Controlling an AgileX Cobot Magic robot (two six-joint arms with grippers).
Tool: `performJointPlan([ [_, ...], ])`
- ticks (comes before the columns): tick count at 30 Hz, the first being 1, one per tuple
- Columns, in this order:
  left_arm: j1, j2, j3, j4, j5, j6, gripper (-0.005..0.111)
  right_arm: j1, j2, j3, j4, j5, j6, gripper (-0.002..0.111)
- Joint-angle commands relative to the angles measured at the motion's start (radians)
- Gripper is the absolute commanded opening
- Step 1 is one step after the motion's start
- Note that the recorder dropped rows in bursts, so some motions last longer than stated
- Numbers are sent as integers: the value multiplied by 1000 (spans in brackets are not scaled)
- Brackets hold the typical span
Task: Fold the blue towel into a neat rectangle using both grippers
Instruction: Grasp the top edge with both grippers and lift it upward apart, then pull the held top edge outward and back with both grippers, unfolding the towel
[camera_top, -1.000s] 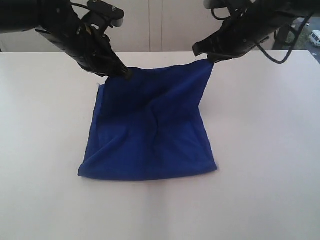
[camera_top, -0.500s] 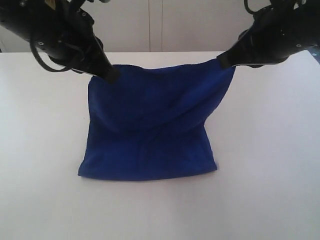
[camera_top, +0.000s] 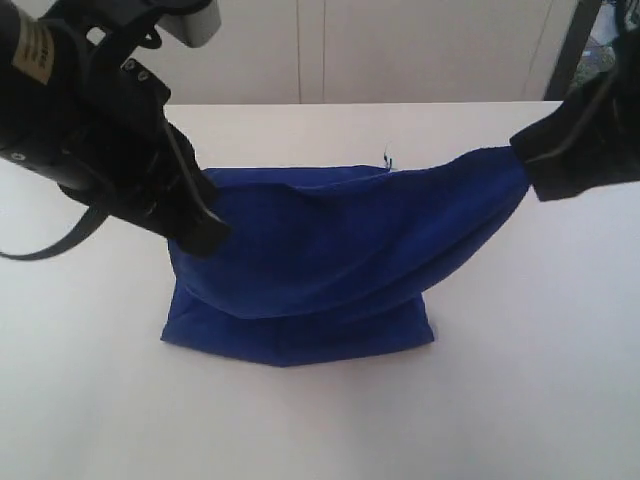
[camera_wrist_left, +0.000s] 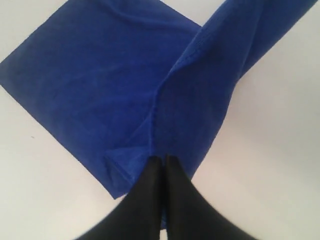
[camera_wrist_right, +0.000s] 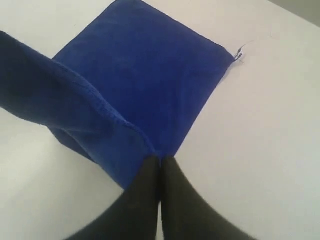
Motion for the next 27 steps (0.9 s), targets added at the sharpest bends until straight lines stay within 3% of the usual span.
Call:
performJointPlan([
  [1, -66, -54, 15, 23, 46, -62, 0, 1, -100, 8, 12, 71, -1, 0],
  [9, -121, -87, 15, 26, 168, -76, 0, 1, -146, 39, 78, 165, -22, 0],
  [20, -124, -145, -24, 17, 270, -106, 0, 1, -138, 75, 136, 118, -78, 0],
  [27, -124, -168, -67, -113, 344, -104, 0, 1, -122, 75, 169, 115, -118, 0],
])
